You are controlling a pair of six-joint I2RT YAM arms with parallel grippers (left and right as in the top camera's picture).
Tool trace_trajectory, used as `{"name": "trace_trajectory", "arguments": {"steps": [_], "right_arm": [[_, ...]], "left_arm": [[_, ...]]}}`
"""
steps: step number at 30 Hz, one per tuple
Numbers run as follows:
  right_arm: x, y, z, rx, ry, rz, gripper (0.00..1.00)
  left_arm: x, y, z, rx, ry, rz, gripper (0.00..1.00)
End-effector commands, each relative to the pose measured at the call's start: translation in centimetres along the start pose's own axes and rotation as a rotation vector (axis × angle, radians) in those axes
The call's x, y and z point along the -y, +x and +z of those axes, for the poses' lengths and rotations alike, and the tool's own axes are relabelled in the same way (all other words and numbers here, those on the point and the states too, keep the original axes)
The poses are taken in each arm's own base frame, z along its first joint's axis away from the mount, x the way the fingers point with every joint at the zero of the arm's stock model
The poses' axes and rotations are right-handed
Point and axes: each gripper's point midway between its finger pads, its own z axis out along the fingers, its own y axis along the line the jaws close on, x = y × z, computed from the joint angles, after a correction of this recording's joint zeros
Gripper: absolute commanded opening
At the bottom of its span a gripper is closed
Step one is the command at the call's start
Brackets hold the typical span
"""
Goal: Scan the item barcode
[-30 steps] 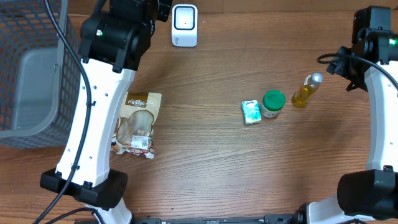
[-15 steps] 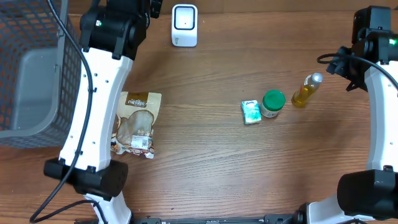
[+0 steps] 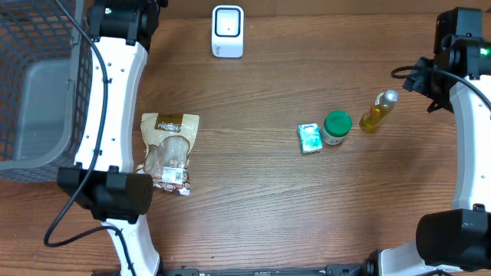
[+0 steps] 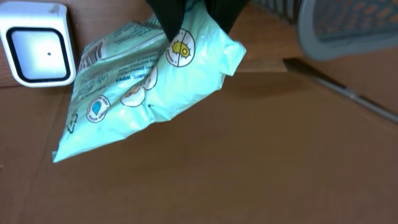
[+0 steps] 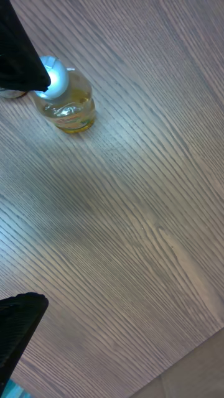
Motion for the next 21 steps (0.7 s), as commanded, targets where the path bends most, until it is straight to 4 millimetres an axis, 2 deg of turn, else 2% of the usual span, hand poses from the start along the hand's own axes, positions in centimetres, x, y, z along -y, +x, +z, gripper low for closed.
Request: {"name": "trace_trajectory", "arguments": {"steps": [1, 3, 7, 12, 17, 21], "right_arm": [[0.0, -0.3, -0.2, 0.011, -0.004, 0.013, 1.00], [0.0, -0.3, -0.2, 0.011, -0.004, 0.013, 1.00], [0.0, -0.3, -0.2, 0.011, -0.004, 0.013, 1.00], [0.0, -0.3, -0.2, 0.011, -0.004, 0.013, 1.00], [0.0, -0.3, -0.2, 0.011, -0.004, 0.013, 1.00], [0.0, -0.3, -0.2, 0.011, -0.004, 0.013, 1.00]], "left_arm": [[2.4, -0.3, 1.8, 0.035, 0.037, 0.127, 0.04], [2.5, -0.2, 2.9, 0.033, -0.028, 0.172, 0.04], [2.1, 0.4, 4.6, 0.001, -0.279, 0.270, 0.04], [5.4, 1.6, 6.5, -0.011, -0.435, 0.312, 0.04], [9.9, 3.9, 8.7, -0.014, -0.476, 0.341, 0.04], [12.3, 5.3, 9.9, -0.015, -0.522, 0.404, 0.04]]}}
